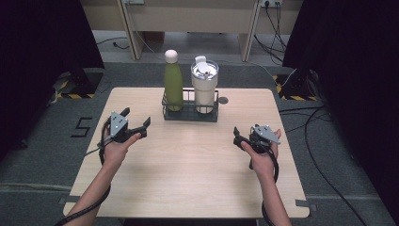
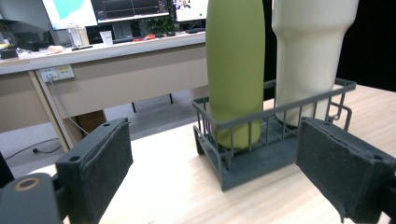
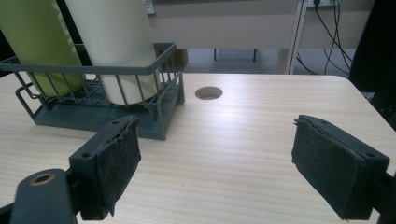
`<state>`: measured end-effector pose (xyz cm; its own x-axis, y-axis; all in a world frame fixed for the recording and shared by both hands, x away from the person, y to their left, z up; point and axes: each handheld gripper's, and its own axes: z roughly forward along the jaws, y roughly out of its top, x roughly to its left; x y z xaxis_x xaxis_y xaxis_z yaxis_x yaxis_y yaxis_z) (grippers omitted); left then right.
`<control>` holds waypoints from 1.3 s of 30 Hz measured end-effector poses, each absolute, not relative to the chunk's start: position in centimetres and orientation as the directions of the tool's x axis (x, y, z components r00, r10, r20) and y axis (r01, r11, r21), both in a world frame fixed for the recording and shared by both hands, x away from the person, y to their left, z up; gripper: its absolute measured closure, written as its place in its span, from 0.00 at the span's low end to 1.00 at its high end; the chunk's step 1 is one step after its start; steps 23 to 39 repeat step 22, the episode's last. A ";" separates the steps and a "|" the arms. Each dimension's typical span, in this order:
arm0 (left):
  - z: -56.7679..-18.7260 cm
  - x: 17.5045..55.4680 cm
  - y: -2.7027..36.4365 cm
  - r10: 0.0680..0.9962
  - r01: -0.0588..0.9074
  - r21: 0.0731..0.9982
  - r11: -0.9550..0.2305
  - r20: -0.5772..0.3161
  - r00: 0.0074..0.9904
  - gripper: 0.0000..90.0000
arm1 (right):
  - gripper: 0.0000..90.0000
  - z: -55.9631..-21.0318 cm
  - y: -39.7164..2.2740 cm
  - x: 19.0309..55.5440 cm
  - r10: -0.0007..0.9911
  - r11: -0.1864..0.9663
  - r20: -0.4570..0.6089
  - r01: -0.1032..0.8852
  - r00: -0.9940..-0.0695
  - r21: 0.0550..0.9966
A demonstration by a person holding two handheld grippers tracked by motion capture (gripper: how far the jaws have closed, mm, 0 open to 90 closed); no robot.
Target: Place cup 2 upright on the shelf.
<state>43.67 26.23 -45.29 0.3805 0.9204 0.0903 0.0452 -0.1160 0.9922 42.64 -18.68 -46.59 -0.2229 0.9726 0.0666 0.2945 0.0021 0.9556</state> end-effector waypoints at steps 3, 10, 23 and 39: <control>-46.1 43.1 26.4 0.918 0.057 0.991 -0.121 0.090 0.385 0.11 | 0.17 -46.6 -18.7 42.6 0.972 0.003 0.067 0.297 -0.224 0.955; -48.0 41.9 26.9 0.919 0.079 0.989 -0.123 0.084 0.385 0.12 | 0.17 -46.7 -18.6 42.6 0.973 0.007 0.062 0.295 -0.223 0.955; -48.7 41.5 27.0 0.919 0.093 0.990 -0.108 0.063 0.389 0.12 | 0.17 -46.6 -18.5 42.6 0.970 0.011 0.061 0.294 -0.234 0.956; -48.7 41.5 27.0 0.919 0.093 0.990 -0.108 0.063 0.389 0.12 | 0.17 -46.6 -18.5 42.6 0.970 0.011 0.061 0.294 -0.234 0.956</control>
